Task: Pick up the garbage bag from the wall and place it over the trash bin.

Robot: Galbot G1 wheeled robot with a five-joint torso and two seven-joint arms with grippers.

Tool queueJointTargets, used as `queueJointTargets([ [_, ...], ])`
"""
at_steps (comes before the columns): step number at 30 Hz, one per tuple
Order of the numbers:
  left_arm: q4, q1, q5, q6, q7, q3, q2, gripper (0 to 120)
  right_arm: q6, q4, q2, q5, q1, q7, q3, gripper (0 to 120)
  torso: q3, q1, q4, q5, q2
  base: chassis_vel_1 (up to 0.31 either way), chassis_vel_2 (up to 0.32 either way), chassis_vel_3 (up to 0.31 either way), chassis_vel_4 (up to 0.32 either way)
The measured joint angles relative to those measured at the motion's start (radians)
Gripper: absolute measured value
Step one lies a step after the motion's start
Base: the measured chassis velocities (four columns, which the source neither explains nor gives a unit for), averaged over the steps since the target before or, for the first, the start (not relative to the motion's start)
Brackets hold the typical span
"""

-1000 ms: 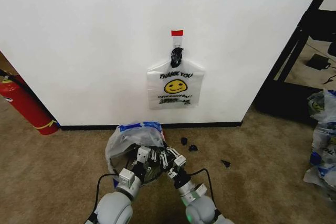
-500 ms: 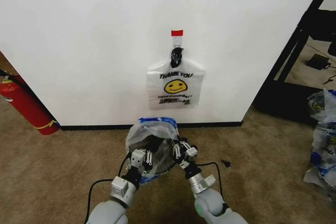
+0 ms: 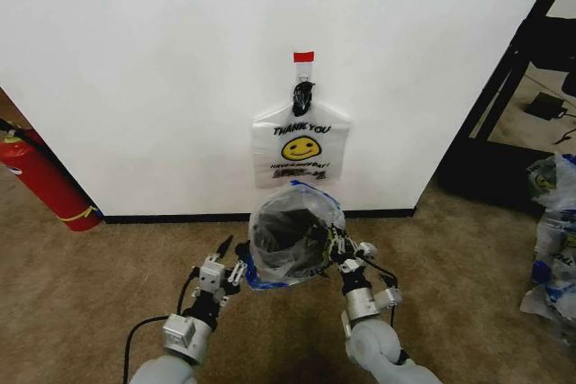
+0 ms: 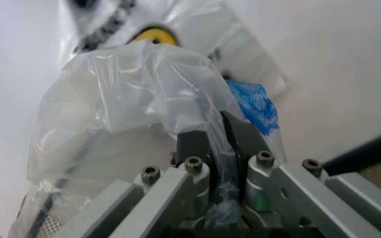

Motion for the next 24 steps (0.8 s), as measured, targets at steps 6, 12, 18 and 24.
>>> queueJointTargets([
  [6,0.037,-0.039,-0.072,0.038,0.020,0.036,0.037,77,0.000,0.014,0.001,0.052,-0.004,0.000,0.008,1,0.000,0.000,0.0000,0.0000,0.000,0.000,0.000,0.000,0.000],
  [12,0.080,-0.064,-0.057,0.064,0.025,0.057,0.040,98,0.002,0.046,0.003,0.051,-0.013,-0.007,0.005,1,0.000,0.000,0.0002,0.0001,0.000,0.000,0.000,0.000,0.000],
  [18,0.091,-0.067,-0.053,0.067,0.024,0.057,0.044,110,0.003,0.071,0.001,0.041,-0.021,-0.014,0.005,1,0.000,0.000,0.0001,0.0000,0.000,0.000,0.000,0.000,0.000],
  [24,0.090,-0.065,-0.040,0.047,0.025,0.056,0.038,115,0.004,0.076,0.004,0.031,-0.020,-0.015,0.005,1,0.000,0.000,0.0001,0.0001,0.000,0.000,0.000,0.000,0.000],
])
